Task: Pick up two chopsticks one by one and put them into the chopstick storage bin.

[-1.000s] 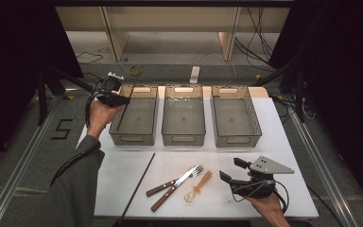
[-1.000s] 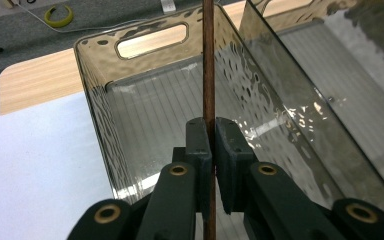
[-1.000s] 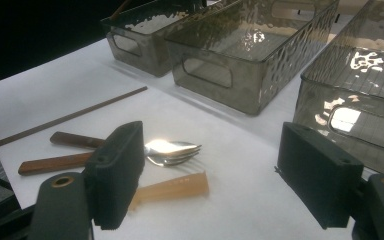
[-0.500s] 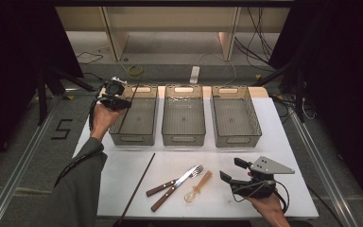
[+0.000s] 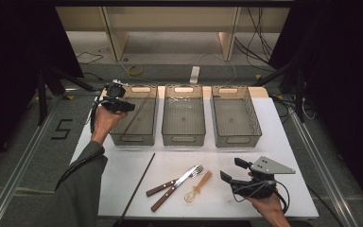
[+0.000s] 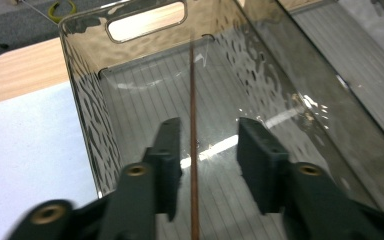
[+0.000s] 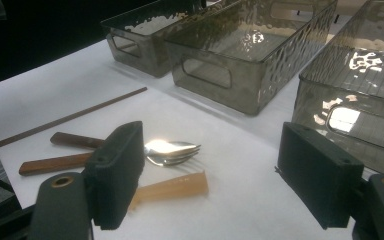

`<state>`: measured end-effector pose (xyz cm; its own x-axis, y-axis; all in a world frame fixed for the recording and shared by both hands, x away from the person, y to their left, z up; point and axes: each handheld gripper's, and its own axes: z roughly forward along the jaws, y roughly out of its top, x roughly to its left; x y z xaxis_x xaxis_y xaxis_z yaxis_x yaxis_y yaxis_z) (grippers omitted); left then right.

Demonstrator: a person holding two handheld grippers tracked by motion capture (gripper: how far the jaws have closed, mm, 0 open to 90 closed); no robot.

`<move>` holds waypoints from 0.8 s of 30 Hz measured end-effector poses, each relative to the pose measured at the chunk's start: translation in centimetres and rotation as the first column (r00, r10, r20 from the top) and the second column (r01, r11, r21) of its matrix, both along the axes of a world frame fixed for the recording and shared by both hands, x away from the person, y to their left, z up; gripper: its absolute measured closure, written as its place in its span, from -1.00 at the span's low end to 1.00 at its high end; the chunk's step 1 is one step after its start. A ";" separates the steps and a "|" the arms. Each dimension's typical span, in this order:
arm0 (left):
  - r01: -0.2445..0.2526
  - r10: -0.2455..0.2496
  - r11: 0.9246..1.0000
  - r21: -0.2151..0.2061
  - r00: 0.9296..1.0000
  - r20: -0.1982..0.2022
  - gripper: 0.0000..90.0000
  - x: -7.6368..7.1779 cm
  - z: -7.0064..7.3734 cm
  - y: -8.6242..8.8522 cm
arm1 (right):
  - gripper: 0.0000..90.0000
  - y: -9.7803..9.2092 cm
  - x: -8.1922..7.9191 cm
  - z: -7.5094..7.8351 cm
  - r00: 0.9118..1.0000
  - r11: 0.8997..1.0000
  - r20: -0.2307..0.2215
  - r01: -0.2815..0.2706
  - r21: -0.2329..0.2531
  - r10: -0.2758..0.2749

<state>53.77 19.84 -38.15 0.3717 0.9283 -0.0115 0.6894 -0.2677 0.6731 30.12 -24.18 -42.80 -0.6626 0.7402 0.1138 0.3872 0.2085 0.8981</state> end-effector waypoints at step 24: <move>0.072 -0.074 0.997 -0.034 0.995 -0.062 -0.49 -9.1 0.4 -1.2 | -0.40 0.0 0.0 0.1 1.000 1.000 0.004 0.003 0.000 -0.003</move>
